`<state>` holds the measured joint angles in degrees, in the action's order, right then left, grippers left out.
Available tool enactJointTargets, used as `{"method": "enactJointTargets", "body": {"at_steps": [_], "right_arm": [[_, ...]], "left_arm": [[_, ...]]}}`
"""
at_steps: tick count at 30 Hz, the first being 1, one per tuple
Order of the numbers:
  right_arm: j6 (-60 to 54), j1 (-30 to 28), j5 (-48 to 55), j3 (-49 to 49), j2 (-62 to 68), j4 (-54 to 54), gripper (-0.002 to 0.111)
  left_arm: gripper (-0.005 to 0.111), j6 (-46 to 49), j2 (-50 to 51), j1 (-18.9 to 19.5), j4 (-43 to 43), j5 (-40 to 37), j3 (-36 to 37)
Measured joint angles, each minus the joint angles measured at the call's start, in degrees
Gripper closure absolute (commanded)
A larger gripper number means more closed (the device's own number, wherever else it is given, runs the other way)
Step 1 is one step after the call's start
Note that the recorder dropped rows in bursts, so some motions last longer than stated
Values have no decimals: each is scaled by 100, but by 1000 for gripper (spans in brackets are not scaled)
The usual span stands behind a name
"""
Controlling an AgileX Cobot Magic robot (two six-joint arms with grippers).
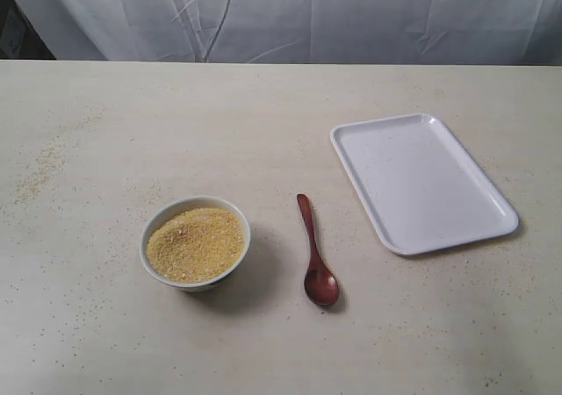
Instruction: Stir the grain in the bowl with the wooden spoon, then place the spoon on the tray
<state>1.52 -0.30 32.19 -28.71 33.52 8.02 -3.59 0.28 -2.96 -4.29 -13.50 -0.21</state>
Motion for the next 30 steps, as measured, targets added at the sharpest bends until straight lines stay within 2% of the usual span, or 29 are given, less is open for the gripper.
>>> {"method": "enactJointTargets", "body": {"at_steps": [5, 9, 12, 16, 22, 26, 30], "right_arm": [[-698, 0, 23, 12, 1278, 1433, 109], [-1400, 33, 372, -270, 2442, 2081, 109], [-1598, 416, 504, -677, 3239, 2166, 109], [-1662, 1322, 540, -1261, 4151, 2166, 109], [-1042, 2690, 432, -2381, 5619, 1443, 109], [-65, 3323, 489, -3203, 6557, 513, 109], [800, 3707, 719, -4005, 7387, -474, 109]], "left_arm": [[107, 0, 0, 0, 0, 0, 0], [107, 0, 0, 0, 0, 0, 0], [107, 0, 0, 0, 0, 0, 0], [107, 0, 0, 0, 0, 0, 0], [107, 0, 0, 0, 0, 0, 0], [107, 0, 0, 0, 0, 0, 0], [107, 0, 0, 0, 0, 0, 0]]}}
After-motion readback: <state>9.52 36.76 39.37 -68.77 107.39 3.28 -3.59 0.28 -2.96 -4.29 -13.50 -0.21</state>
